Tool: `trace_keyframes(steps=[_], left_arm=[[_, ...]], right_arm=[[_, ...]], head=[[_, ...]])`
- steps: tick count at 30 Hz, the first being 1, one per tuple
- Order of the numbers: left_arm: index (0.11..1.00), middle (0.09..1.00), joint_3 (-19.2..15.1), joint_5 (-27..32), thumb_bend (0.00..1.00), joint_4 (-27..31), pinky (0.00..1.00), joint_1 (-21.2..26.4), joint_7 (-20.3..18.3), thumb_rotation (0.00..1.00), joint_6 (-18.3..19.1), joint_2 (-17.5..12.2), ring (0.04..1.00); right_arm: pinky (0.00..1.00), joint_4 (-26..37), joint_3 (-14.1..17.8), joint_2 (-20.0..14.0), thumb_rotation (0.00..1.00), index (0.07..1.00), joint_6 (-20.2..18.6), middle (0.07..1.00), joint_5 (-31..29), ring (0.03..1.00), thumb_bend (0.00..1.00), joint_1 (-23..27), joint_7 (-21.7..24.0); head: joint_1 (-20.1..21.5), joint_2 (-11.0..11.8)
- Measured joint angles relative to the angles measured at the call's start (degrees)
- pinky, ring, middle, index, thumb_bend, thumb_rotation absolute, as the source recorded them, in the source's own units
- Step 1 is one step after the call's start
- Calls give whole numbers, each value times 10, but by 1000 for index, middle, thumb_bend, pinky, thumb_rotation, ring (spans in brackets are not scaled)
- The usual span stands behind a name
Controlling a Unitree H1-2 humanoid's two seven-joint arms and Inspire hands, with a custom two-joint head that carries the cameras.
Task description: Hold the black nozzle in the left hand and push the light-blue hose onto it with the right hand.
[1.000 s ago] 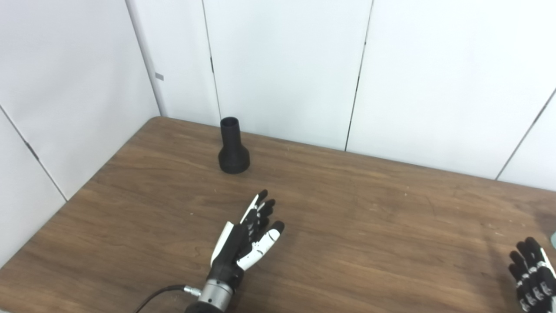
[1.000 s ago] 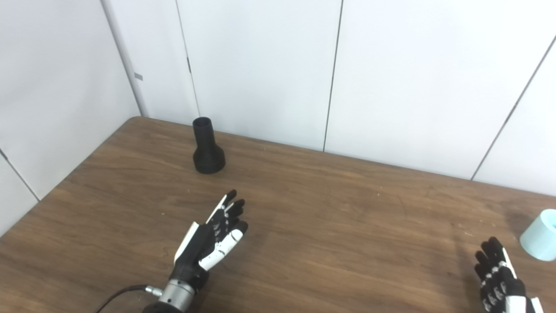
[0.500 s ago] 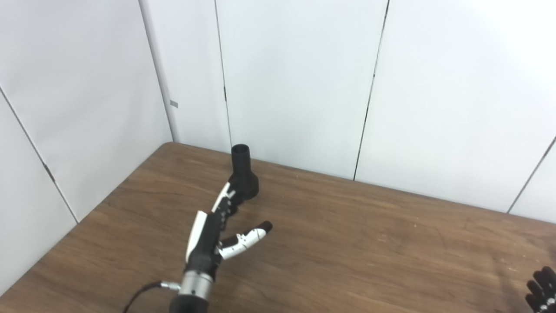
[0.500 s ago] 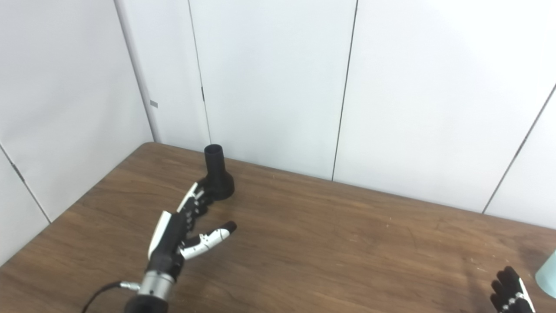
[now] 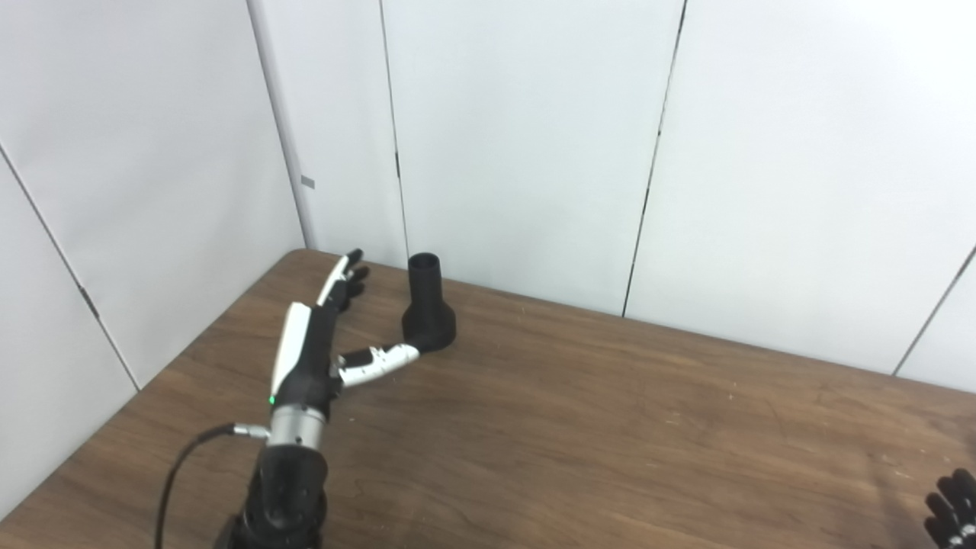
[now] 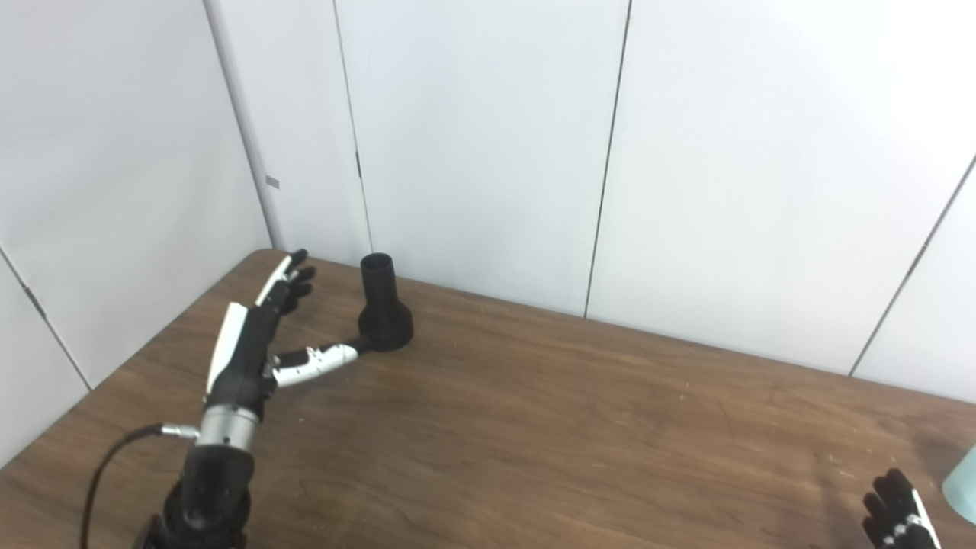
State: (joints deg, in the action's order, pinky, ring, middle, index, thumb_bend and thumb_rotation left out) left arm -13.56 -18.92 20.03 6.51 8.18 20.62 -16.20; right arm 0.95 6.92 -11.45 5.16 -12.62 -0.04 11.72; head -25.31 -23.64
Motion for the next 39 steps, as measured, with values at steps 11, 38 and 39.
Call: trace_keyframes(steps=[11, 38, 39], left_arm=[[923, 934, 25, -34, 900, -118, 934, 62, -27, 257, 36, -64, 968], [909, 952, 106, -51, 996, -328, 1000, 175, -68, 360, 56, -95, 983], [909, 952, 107, -50, 997, -331, 1000, 178, -69, 361, 56, -95, 984]], right_arm=[[1000, 0, 0, 0, 1000, 1000, 0, 978, 0, 981, 521, 0, 0], [971, 7, -1, -1, 1000, 997, -2, 954, 11, 942, 545, -5, -3], [970, 7, -1, -1, 1000, 996, -2, 953, 11, 941, 545, -5, -4]], head=[[4, -4], [19, -17], [19, -17]])
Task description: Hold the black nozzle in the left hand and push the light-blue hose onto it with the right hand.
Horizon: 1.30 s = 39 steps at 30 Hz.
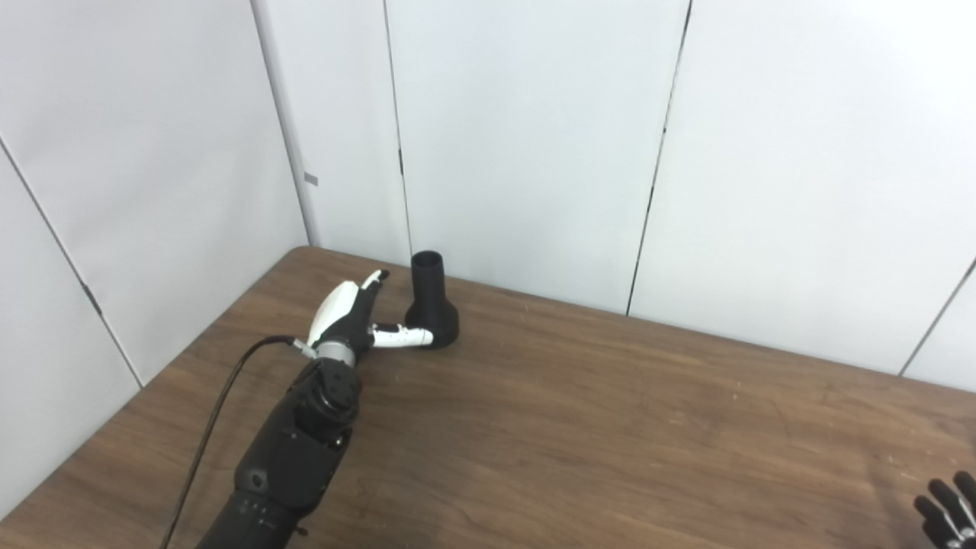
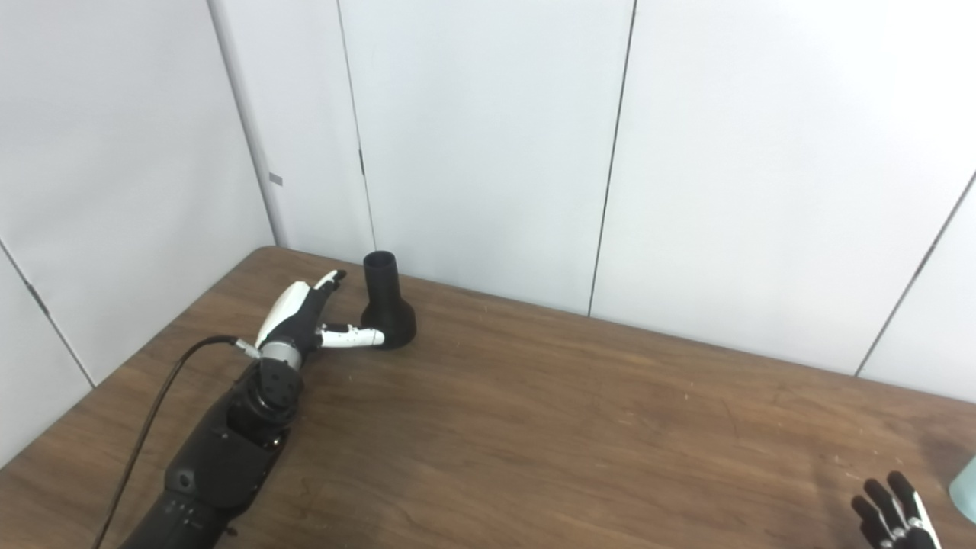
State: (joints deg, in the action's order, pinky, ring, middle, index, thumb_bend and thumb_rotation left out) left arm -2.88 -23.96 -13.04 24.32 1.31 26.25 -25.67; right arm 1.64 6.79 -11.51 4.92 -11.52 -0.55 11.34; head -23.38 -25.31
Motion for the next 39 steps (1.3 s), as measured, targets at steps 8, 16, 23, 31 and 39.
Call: trace_keyframes(steps=[8, 16, 23, 31, 39], left_arm=[[908, 950, 15, 2, 1000, -35, 1000, 26, -10, 363, 1, 1, 987], [903, 949, 44, -1, 1000, -67, 1000, 46, -16, 356, 0, 1, 983], [903, 941, 67, -10, 1000, -99, 1000, 63, -2, 341, -9, 1, 973], [898, 940, 84, -22, 1000, -116, 1000, 70, 4, 347, -21, 2, 967], [895, 929, 90, -25, 1000, -122, 1000, 73, 6, 318, -22, 5, 966]], right_arm=[[953, 2, -1, -1, 1000, 989, -1, 949, 0, 937, 534, -2, 0], [934, 2, -1, -1, 1000, 988, -5, 943, 1, 930, 534, -2, -3], [930, 8, -1, -1, 1000, 988, -13, 939, 3, 929, 539, -4, -4], [927, 11, -1, -2, 1000, 985, -17, 931, 4, 924, 557, -8, -4], [905, 14, -1, -1, 1000, 975, -22, 911, 10, 905, 555, -9, -4]], head=[[3, -3], [5, -5], [7, -6], [10, -9], [11, -12]])
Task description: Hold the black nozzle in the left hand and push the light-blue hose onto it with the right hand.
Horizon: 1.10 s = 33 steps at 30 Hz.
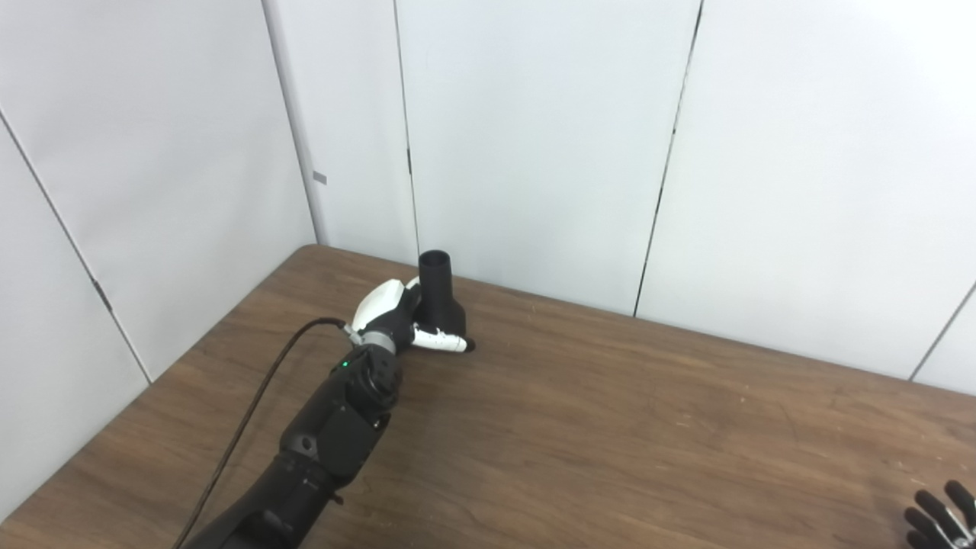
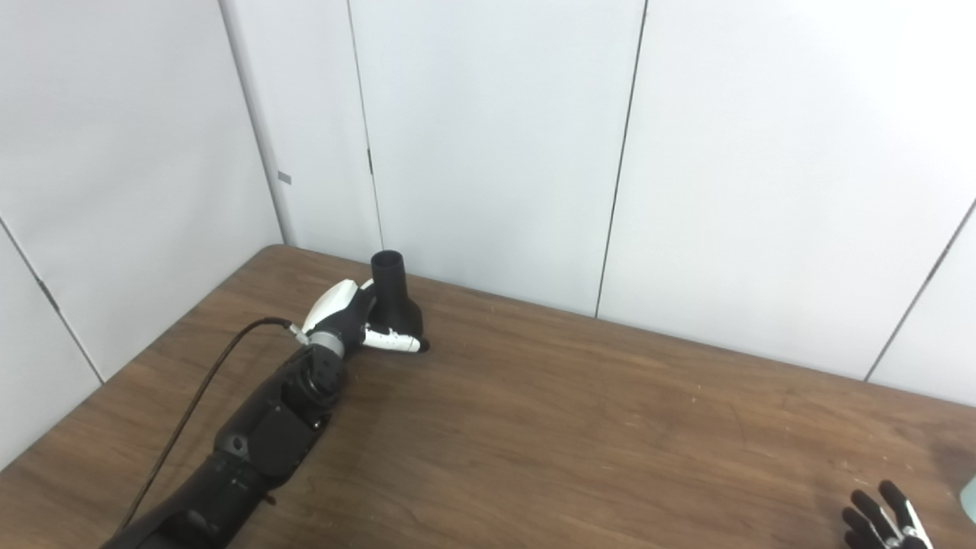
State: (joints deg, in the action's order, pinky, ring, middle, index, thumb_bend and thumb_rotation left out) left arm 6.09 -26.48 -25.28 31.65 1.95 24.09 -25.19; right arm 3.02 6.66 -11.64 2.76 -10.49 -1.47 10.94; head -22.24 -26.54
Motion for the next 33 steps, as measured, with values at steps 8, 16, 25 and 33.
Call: trace_keyframes(steps=[8, 16, 25, 33], left_arm=[[874, 909, 32, -28, 1000, -5, 1000, 0, 1, 311, -13, -12, 952], [854, 898, 37, -30, 981, -12, 1000, 2, 3, 285, -22, -14, 944], [827, 874, 43, -39, 954, -12, 1000, 2, 2, 281, -22, -17, 932], [732, 768, 35, -28, 874, -22, 1000, 11, 0, 149, -27, -16, 868]], right_arm=[[895, 3, 0, 0, 1000, 972, -3, 897, 5, 891, 544, -2, -4], [869, 3, 0, 0, 1000, 966, -3, 873, 6, 870, 547, -2, -5], [864, 4, 0, 1, 1000, 962, -7, 840, 8, 852, 554, -2, -6], [856, 4, 0, 1, 1000, 955, -11, 809, 8, 832, 562, -2, -6]], head=[[1, -3], [1, -7], [1, -9], [4, -11]])
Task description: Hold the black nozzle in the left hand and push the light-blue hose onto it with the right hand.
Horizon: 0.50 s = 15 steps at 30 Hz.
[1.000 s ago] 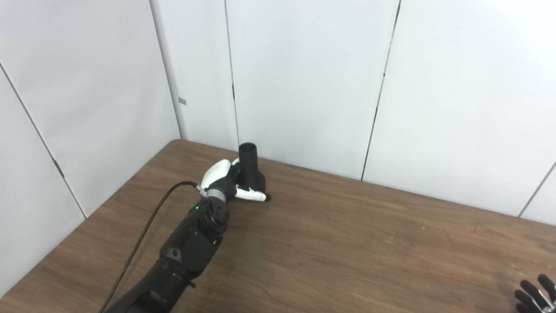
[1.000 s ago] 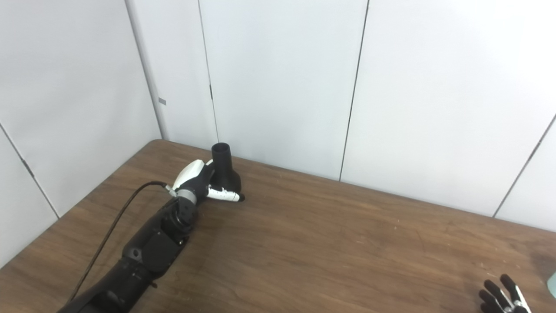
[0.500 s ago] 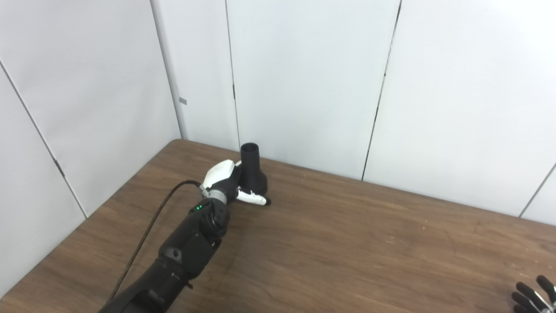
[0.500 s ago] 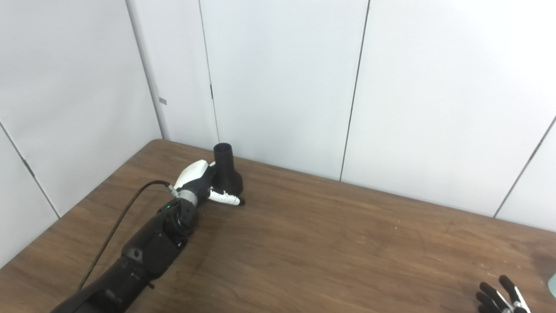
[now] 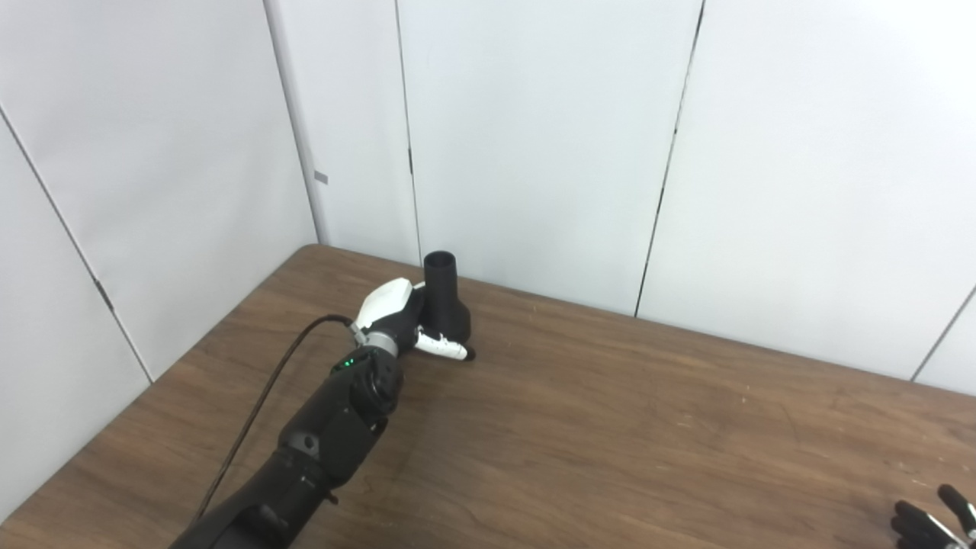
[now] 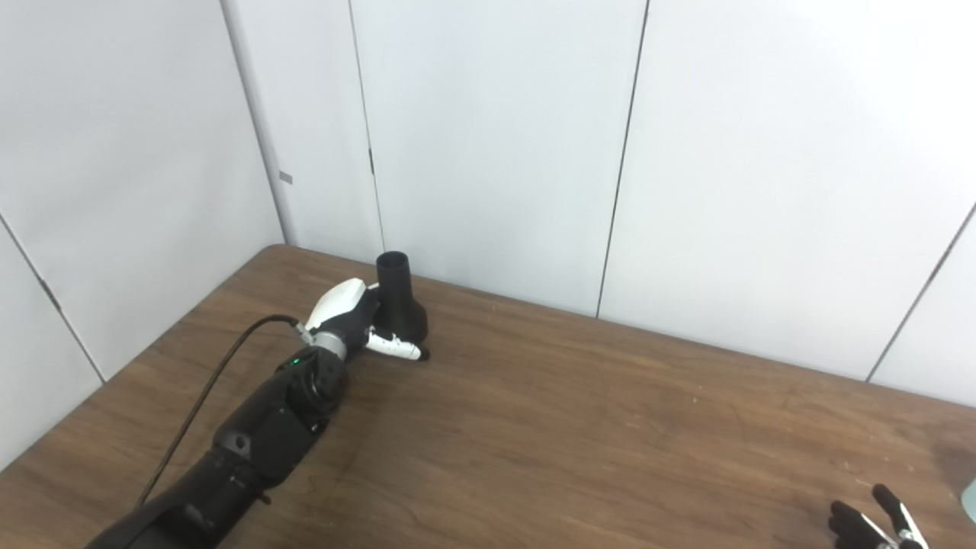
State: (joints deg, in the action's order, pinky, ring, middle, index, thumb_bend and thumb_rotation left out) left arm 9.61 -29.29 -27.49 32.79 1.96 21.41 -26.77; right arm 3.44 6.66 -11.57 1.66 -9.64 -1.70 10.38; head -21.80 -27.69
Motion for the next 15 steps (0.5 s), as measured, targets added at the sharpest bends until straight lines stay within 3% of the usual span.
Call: trace_keyframes(steps=[2, 4, 8, 10, 15], left_arm=[[713, 765, -1, 3, 860, 0, 1000, 1, 0, 108, 0, 1, 862], [663, 707, -3, 7, 835, 0, 1000, 3, 0, 25, 0, 3, 777], [610, 623, -4, 5, 801, 2, 1000, 4, 7, 1, 1, 4, 687], [517, 596, -8, 4, 578, 3, 1000, 4, 13, 35, 1, 5, 675], [499, 492, -18, 6, 524, 2, 1000, 4, 21, 2, 1, 12, 619]], right_arm=[[853, 0, 0, 0, 1000, 953, -1, 806, 0, 827, 563, 0, 0], [852, 1, 0, 0, 1000, 952, -1, 802, 0, 820, 563, 0, 0], [850, 1, 0, 0, 1000, 950, -2, 793, 0, 806, 564, 0, 0], [847, 1, 0, 0, 1000, 951, -2, 789, 0, 799, 564, 0, 0], [838, 1, 0, 1, 1000, 950, -2, 784, 0, 797, 569, 0, 0]], head=[[0, -1], [0, -1], [0, -2], [0, -2], [4, -3]])
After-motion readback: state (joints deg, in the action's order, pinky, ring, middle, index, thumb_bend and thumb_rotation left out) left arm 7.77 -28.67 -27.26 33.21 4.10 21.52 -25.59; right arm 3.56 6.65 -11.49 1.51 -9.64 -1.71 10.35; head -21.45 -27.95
